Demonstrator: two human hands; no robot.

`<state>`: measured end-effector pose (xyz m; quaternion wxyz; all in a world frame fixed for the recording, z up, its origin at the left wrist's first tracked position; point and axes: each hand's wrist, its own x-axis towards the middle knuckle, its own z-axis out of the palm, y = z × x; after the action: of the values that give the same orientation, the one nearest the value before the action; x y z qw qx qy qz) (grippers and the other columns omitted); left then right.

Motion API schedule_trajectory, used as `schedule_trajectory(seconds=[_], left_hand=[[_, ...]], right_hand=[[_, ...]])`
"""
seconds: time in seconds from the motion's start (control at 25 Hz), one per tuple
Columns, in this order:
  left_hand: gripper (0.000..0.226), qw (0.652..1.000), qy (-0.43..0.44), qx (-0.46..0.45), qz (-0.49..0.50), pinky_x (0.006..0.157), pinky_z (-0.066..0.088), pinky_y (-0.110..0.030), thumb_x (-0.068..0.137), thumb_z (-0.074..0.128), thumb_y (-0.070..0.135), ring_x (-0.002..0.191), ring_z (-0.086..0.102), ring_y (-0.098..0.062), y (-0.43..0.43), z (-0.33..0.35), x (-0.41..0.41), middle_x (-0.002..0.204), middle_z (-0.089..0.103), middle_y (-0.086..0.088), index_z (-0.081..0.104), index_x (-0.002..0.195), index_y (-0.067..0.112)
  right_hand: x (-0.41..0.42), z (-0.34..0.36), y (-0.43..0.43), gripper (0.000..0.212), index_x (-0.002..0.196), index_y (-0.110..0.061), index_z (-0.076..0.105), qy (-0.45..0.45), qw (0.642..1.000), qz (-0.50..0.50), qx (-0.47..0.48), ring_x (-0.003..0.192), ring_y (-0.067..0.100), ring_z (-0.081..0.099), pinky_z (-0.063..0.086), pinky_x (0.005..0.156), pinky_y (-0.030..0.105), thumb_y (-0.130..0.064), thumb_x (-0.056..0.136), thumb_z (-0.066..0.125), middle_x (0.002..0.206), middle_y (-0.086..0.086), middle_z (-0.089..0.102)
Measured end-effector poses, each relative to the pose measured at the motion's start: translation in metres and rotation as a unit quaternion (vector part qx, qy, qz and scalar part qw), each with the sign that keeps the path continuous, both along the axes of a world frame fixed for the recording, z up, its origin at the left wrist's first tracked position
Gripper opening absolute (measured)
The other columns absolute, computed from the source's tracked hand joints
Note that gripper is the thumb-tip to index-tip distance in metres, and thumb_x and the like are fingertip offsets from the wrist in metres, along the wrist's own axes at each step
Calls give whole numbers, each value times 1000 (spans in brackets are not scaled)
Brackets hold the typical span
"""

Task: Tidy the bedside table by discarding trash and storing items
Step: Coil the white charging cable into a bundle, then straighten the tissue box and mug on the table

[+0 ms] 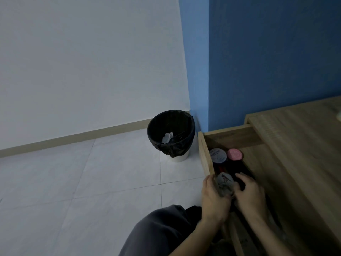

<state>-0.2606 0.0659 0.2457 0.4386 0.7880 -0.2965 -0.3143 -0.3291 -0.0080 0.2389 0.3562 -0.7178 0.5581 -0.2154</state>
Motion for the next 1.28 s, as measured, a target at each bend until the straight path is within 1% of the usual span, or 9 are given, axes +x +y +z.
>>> schedule_trajectory(seconds=[0.12, 0.32, 0.48, 0.6, 0.68, 0.8, 0.88, 1.08, 1.28], left_hand=[[58, 998, 53, -11, 16, 111, 39, -36, 87, 57, 22, 128, 43, -14, -8, 2, -6, 139, 41, 4, 34, 141, 18], [56, 985, 163, -41, 33, 105, 45, -39, 86, 53, 50, 122, 53, -17, -28, 8, -22, 134, 53, 2, 43, 135, 26], [87, 973, 221, -44, 44, 107, 43, -43, 68, 46, 81, 124, 52, -23, -45, 16, -36, 136, 52, -2, 39, 137, 28], [118, 968, 243, -44, 46, 111, 38, -45, 47, 44, 94, 130, 47, -27, -62, 20, -50, 143, 47, -4, 35, 143, 26], [136, 962, 261, -57, 54, 114, 33, -45, 34, 44, 98, 135, 41, -27, -75, 22, -59, 146, 42, -3, 31, 146, 23], [121, 955, 289, -45, 43, 117, 27, -47, 53, 44, 90, 141, 32, -26, -95, 25, -77, 154, 32, -3, 23, 150, 21], [126, 949, 309, -44, 36, 116, 28, -47, 48, 45, 94, 138, 37, -26, -106, 22, -85, 150, 37, -4, 27, 148, 19], [77, 924, 378, -62, 16, 117, 26, -44, 82, 50, 65, 133, 40, -22, -131, 28, -101, 144, 43, 1, 34, 143, 22], [59, 914, 402, -44, 27, 117, 26, -47, 96, 41, 43, 137, 36, -28, -144, 24, -112, 149, 39, -7, 28, 147, 15]], right_hand=[[-11, 22, -8, 38, 126, -12, 54, 21, 997, 34, -71, 126, 26, 46, 39, 101, 37, -12, 87, 54, 137, 9, 50], [-46, 42, -28, 39, 122, -3, 56, 32, 975, 54, -211, 122, 32, 50, 35, 97, 34, -7, 83, 60, 131, 19, 55], [-80, 37, -41, 46, 123, 3, 54, 103, 973, 25, -206, 125, 39, 46, 41, 99, 54, -27, 88, 54, 131, 24, 53], [-107, 23, -44, 77, 119, 1, 58, 159, 971, 8, -179, 119, 38, 53, 43, 94, 53, -59, 89, 21, 127, 20, 58], [-119, 19, -47, 84, 118, -3, 60, 184, 967, 27, -173, 119, 32, 54, 39, 97, 49, -61, 89, 6, 128, 15, 59], [-131, 22, -51, 80, 114, -6, 63, 192, 967, 41, -159, 120, 26, 54, 29, 98, 45, -54, 92, 3, 126, 11, 61], [-135, 26, -51, 76, 113, -8, 65, 180, 969, 45, -164, 122, 19, 45, 21, 102, 41, -51, 94, 4, 124, 10, 63], [-139, 29, -50, 75, 112, -6, 66, 146, 971, 63, -178, 124, 12, 35, 7, 108, 31, -47, 95, 5, 122, 9, 64], [-138, 11, -59, 62, 108, -6, 68, 168, 956, 43, -235, 140, -3, -6, 10, 108, 33, -37, 93, 16, 121, 9, 64]])
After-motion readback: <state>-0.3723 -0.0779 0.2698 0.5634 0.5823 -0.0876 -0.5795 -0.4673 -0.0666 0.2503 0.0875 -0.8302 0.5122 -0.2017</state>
